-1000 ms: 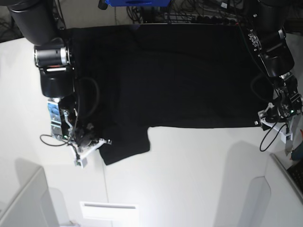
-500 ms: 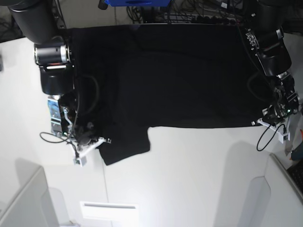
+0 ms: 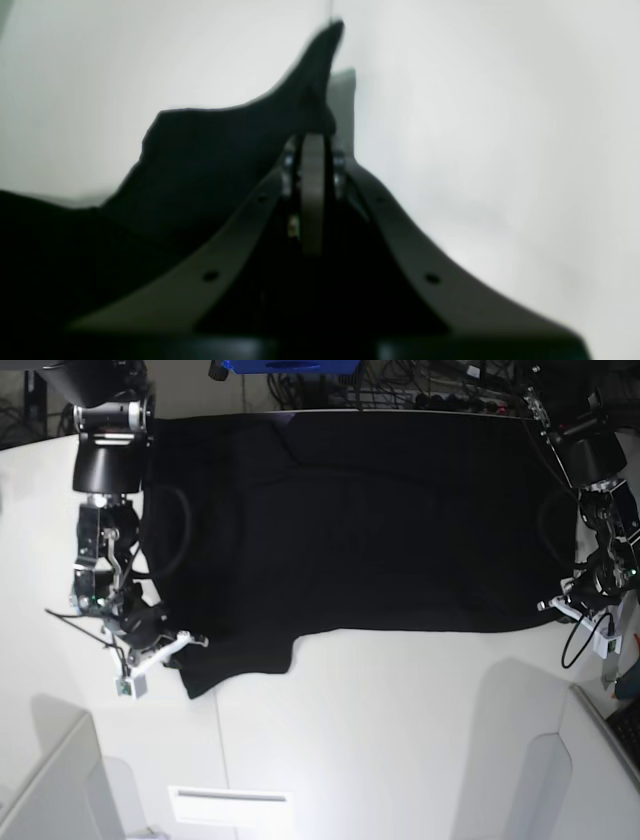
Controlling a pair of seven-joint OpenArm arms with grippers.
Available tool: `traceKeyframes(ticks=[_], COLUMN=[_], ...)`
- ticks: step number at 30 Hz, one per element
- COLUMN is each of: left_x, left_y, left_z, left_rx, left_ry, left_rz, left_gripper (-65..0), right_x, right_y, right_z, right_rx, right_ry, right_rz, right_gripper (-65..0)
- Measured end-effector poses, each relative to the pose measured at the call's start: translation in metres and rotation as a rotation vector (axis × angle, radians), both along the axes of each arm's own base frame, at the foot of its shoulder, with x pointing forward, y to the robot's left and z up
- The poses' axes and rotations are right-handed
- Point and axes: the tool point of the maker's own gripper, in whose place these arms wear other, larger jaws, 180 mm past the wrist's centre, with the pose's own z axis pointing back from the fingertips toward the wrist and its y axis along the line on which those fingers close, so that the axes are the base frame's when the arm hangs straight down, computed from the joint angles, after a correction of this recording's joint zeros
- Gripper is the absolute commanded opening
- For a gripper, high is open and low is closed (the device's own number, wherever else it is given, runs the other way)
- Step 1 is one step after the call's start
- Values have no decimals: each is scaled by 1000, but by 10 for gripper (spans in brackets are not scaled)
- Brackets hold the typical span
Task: Fold the T-shirt properly
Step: 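Lift the hem with both grippers and fold it onto the collar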
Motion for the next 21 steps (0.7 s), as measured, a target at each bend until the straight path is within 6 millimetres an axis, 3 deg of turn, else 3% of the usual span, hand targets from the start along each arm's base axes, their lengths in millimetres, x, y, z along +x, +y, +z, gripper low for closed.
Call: traceKeyframes(ticks=[3,6,9,12,14,18,21], left_x=[-5,-26,-57,-68,-78,-102,-109], left_y=[-13,-17,1,2,-4,-4,2], left_z=[13,15,20,31,28,14,25], left_rx=[-48,-87,-74,-34,-38,-28,-1], left_ry=[-36,-12,19,0,14,80,60], left_rz=[-46,-57,-6,-24,-44,-45,-38], left_gripper=[-650,-650,-650,-650,-650,-650,-650], right_x=[-20,-34,-65,-96,-108,-142,-157], right_y=[-7,-7,-10,-12,-14,-2,-1], right_z=[17,41,45,48,58,37,35], right_rx=[-22,-39,-48,-49,-47,79,172], right_ry=[-27,-79,-55,-29,-55,21,33], right_rz=[-6,8,-11,-35,-60,-69,-86], right_gripper=[-650,-650,-650,-650,-650,-650,-650])
